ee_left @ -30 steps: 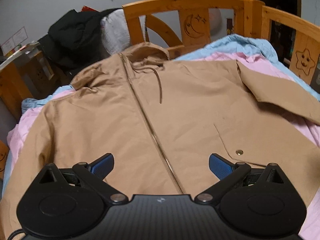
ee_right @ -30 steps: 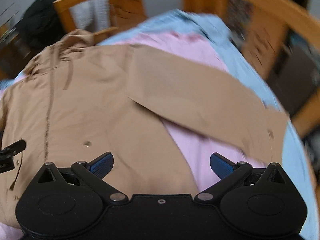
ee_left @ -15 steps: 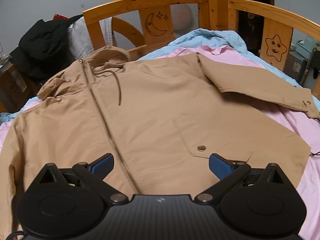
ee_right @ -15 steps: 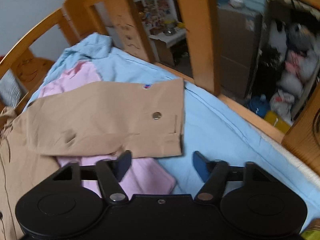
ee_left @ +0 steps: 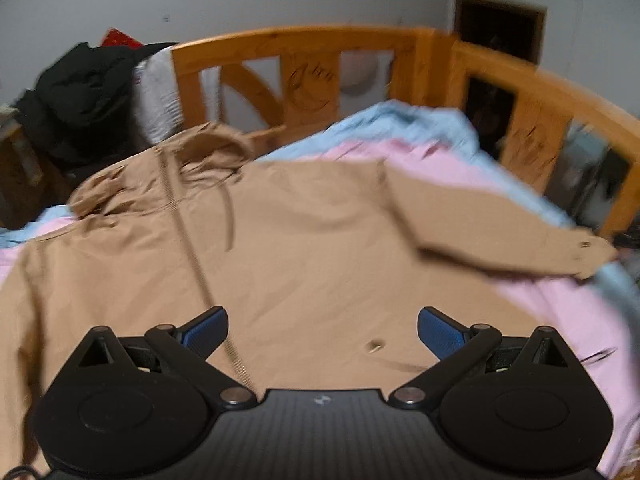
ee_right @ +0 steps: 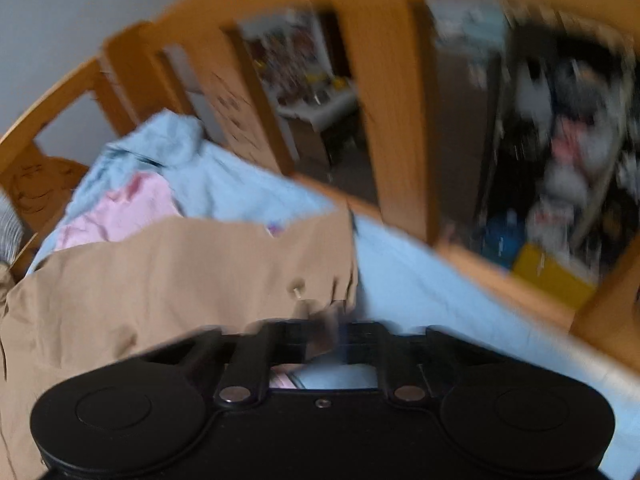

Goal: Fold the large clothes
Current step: 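Close the right gripper on the sleeve cuff and lift it, then carry the sleeve across the jacket body with the right gripper and release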

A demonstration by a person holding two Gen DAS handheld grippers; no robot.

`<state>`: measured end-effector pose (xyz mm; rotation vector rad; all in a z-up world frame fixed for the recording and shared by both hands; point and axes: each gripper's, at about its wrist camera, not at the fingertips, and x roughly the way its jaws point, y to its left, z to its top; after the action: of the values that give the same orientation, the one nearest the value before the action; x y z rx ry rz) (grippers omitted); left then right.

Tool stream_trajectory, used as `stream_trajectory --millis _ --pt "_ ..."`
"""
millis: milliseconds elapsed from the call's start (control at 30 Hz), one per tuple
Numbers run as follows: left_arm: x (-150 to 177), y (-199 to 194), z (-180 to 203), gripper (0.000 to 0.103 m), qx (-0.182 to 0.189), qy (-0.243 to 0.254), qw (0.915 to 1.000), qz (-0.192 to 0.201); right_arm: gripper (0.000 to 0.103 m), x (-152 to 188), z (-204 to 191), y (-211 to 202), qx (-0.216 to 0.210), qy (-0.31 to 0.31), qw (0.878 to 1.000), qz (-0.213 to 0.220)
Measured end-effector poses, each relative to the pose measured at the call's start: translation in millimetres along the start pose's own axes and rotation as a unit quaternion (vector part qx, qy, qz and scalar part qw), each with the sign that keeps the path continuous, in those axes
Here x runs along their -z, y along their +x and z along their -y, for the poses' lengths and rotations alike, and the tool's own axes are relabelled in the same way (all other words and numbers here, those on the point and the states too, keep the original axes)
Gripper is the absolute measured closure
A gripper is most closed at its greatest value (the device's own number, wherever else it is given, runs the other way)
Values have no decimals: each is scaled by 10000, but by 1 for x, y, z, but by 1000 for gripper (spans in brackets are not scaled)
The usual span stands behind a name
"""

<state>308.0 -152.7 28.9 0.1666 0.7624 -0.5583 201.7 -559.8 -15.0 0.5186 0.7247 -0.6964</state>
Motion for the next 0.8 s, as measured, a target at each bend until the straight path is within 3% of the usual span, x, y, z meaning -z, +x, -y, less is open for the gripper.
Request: stream_trajectory --millis 67,133,267,333,400,533,700,800 --pt "-9 -13 -12 1 511 -189 9982 250 103 -12 -19 -29 -342 -460 9969 533" --pt "-18 -23 -19 1 681 -319 9964 398 103 -23 -49 -61 -789 -1264 9813 1220" --pt "-36 -41 -35 1 907 -569 9927 559 103 -37 -82 -92 -1565 -1501 9639 1546" --pt "-45 -48 -51 1 1088 -964 9875 606 103 -35 -104 -104 -1923 -1802 9491 1726" --pt "-51 -53 -73 1 1433 -1538 9753 684 103 -28 -127 -113 -2323 -2101 9321 1818" --pt "-55 -51 -109 1 2041 -2412 9467 624 103 5 -177 -134 -3061 -2988 8789 2111" --pt "-44 -18 -121 1 2420 -2876 9265 179 103 50 -226 -155 -3794 -3689 8222 2097" --pt "-38 6 -121 1 2576 -3068 9160 -225 103 73 -244 -160 -4050 -3942 8016 1947"
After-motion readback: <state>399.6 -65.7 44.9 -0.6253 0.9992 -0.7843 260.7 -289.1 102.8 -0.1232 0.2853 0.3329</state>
